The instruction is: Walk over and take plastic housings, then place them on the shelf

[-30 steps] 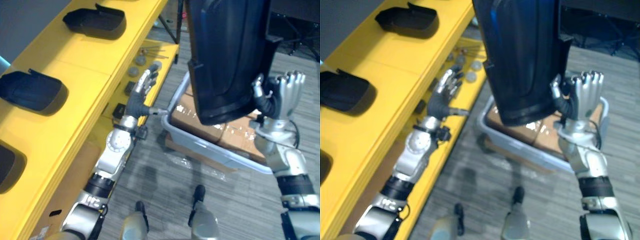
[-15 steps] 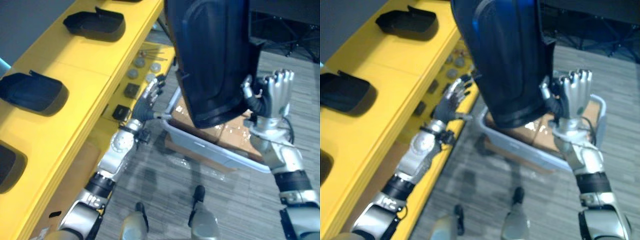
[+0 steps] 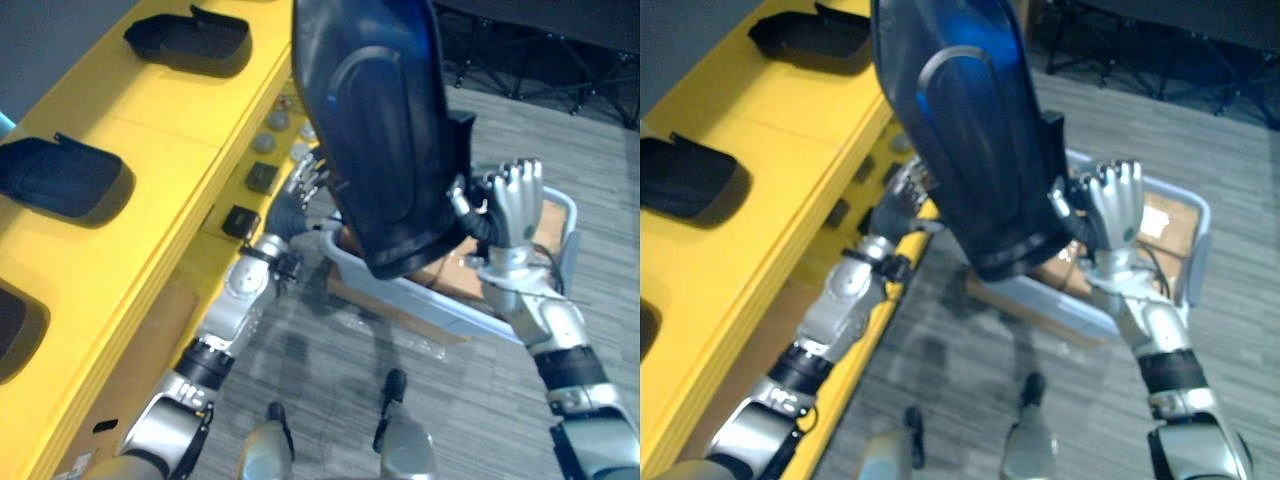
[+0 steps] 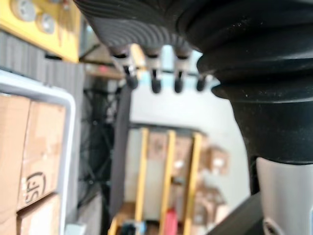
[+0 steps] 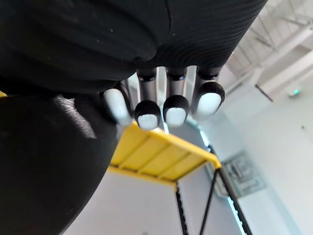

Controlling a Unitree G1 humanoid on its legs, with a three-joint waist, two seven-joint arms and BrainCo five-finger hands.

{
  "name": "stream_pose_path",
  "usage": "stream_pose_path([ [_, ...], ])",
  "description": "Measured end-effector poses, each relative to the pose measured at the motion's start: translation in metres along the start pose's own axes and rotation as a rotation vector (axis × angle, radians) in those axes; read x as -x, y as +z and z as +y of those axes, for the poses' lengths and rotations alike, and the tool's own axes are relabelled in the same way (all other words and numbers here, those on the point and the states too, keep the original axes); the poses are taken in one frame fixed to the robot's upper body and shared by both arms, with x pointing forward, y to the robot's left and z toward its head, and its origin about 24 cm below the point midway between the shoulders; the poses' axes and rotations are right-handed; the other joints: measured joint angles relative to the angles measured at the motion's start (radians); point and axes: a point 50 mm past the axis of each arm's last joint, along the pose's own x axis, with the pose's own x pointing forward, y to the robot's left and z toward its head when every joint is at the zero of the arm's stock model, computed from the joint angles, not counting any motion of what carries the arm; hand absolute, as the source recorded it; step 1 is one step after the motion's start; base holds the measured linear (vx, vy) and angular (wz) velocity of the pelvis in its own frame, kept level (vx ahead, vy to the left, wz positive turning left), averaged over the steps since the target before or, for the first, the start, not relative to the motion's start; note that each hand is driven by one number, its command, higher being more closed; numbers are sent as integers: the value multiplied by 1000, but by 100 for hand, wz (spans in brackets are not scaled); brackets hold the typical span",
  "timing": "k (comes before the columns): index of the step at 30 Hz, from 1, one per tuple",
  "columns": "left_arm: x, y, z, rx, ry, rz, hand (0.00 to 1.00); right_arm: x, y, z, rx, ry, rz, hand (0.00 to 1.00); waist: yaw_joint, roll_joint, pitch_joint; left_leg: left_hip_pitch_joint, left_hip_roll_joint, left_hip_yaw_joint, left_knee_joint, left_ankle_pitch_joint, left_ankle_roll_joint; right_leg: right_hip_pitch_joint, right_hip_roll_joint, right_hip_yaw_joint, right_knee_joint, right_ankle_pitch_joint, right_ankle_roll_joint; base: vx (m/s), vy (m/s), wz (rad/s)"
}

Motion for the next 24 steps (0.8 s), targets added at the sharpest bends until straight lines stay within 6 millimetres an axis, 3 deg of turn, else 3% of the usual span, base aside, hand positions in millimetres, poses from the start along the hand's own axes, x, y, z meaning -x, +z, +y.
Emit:
stream_pose_path([
  [15, 0, 3, 2, 32, 5, -35, 0, 24, 7, 20, -48, 90, 77, 100, 1, -5, -3, -19, 0, -19, 8, 0, 0, -4, 0, -14, 0, 0, 0, 0, 0, 2],
  [24, -4, 8, 8, -7, -14, -40, 0, 25, 7, 25, -11, 108, 102, 100, 3, -9, -5, -31, -1, -28, 17, 0, 0, -4, 0, -21, 0, 2, 0, -11, 0, 3],
])
